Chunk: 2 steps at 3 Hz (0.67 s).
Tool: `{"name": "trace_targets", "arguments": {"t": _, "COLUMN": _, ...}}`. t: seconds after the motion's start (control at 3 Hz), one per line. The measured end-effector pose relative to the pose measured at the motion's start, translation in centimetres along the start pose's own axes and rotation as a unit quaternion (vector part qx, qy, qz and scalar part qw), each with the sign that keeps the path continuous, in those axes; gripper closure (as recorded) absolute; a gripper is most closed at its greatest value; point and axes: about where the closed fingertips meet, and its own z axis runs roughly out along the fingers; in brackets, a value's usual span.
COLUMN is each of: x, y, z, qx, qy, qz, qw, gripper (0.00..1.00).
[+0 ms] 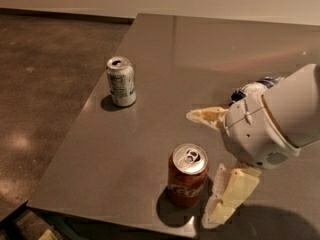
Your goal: Move coke can near 7up can
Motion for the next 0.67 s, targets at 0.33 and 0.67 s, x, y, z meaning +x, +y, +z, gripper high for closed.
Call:
{"name": "trace_targets", "arguments": {"t": 0.33, "x": -0.43, "y": 0.46, "z": 0.62, "qx": -0.008, "qy": -0.016, "qz": -0.006, "qw": 0.9998, "gripper": 0.07}}
{"name": "trace_targets", "arguments": {"t": 0.67, "x": -0.67, "y": 0.55, "z": 0.86, "qx": -0.014, "qy": -0.028, "qz": -0.008, "qw": 0.9995, "gripper": 0.26}}
